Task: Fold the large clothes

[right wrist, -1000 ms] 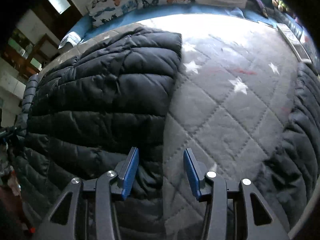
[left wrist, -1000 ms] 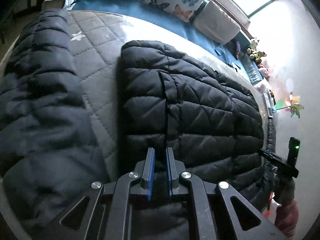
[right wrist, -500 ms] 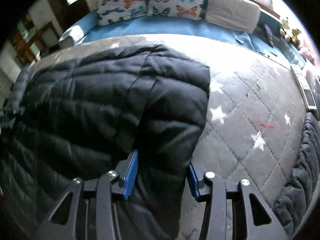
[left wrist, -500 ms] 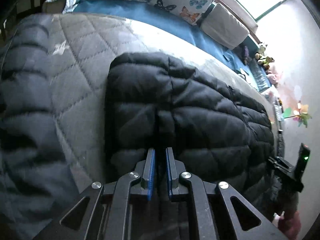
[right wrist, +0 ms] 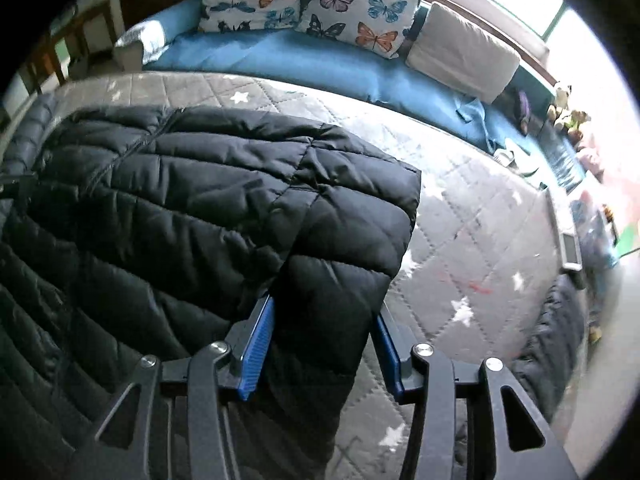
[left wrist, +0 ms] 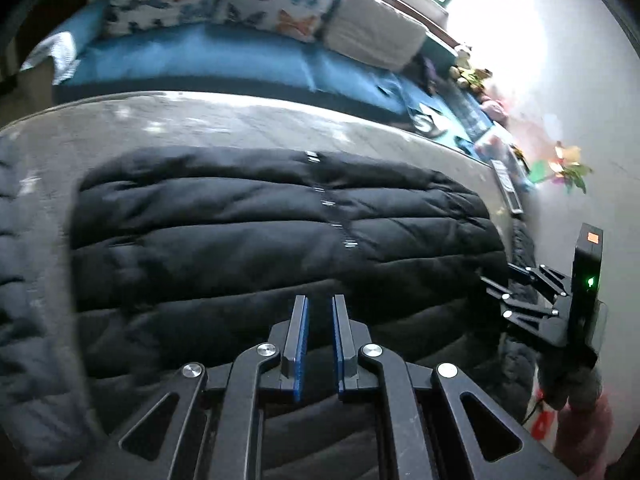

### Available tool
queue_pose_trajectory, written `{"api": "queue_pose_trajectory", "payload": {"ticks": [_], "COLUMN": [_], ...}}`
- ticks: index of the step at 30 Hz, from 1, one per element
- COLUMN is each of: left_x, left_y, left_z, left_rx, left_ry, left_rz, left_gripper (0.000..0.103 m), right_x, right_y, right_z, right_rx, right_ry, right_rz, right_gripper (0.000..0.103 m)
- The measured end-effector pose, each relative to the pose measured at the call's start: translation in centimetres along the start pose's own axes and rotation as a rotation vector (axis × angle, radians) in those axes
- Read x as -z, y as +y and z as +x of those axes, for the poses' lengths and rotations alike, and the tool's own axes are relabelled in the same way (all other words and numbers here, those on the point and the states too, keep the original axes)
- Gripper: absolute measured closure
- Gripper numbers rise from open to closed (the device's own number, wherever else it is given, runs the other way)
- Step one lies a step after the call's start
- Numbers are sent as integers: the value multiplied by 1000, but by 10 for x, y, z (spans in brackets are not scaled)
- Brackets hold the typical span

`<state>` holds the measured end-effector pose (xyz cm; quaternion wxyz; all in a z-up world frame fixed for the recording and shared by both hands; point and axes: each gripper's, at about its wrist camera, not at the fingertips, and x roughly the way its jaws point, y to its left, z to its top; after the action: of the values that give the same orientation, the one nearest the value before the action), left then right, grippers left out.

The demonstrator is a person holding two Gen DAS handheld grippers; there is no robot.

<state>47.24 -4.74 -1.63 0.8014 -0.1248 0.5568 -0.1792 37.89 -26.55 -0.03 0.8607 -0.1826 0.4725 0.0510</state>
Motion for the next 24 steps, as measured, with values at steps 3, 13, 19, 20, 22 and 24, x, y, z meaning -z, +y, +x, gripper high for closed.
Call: {"api": "queue_pose_trajectory", "payload": {"ticks": [3,13,19,20,22,24], "left_x": [-4,-12,5,9,18,28], "left_y": [-17,5,-2,3,17,39], "left_z": [26,72,9,-10,-55,-97], "left_rx": [-4,68,-18,-32,-55,-82], "left_ry": [31,91,4,-21,-87,-149], "left_rz": [32,-103,-7,-3,-16,-46], "left_gripper": [91,91,91,91,91,91], "right_x": [1,-19,-19,-18,-9,2], "right_y": [3,31,41,38,35,31], "right_z": [-3,-5,44,38,19,-2], "right_rx": [53,-170,-149,-147,-142,-118], "right_ry": [16,-23,71,64,42,25], "right_rz": [-36,-73,-79,-82,-91,-100], "right_gripper": [51,51,48,48,48,48]}}
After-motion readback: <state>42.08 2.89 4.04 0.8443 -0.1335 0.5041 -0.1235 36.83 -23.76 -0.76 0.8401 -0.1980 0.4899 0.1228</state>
